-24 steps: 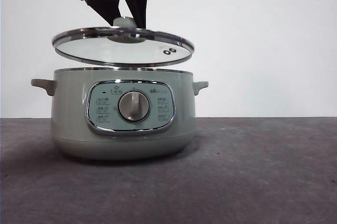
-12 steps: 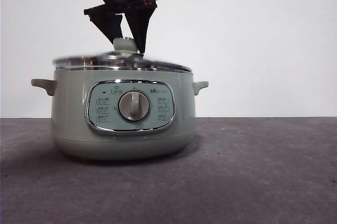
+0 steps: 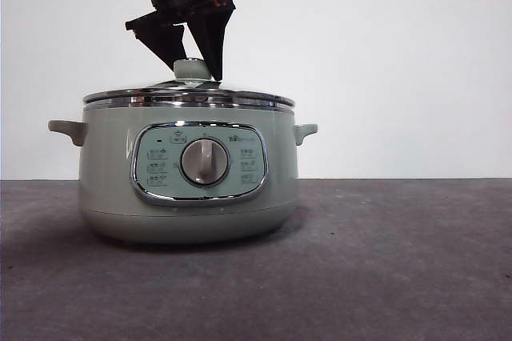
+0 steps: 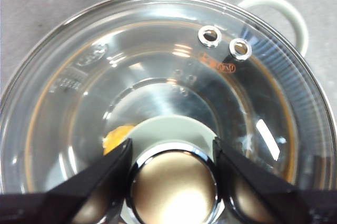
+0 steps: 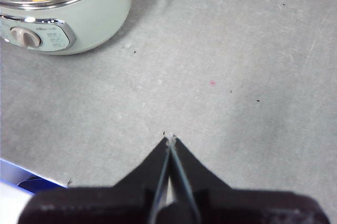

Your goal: Pick up the corn,open the lid,put the corn in the pot,close the lid

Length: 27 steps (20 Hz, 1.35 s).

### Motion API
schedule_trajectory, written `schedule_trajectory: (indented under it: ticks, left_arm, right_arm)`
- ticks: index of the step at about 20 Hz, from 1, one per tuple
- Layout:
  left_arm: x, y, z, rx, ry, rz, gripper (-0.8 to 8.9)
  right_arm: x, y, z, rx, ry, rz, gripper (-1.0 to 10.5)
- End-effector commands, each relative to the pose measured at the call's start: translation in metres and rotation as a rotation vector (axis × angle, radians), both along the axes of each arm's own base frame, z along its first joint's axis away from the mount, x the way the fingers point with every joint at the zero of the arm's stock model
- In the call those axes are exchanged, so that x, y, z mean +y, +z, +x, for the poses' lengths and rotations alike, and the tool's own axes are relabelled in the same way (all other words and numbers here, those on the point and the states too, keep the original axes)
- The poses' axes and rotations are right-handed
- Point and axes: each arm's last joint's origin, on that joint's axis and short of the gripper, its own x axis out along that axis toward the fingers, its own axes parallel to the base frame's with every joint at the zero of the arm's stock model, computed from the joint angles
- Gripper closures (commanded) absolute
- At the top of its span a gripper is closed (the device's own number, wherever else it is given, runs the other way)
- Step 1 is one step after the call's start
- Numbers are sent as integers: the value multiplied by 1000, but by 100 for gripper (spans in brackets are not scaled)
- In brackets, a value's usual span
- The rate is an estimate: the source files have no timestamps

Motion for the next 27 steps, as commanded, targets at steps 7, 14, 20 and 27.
schedule_trajectory:
  ticks: [7,14,20,27]
  left_arm:
    - [-1,-34,6,88,-28,139,822]
    - [-7,-34,5,87,-39,99,760]
    - [-3,-18,-1,48,-19,75,113]
    - [26,66,-56,-135,-8,-15,127]
  right_arm:
    - [-1,-4,-1,19,-2,-29,957]
    - [-1,-4,-1,19,-2,-29,957]
    - [-1,-4,-1,19,-2,-30,957]
    - [-1,-4,0,8,-15,-36,957]
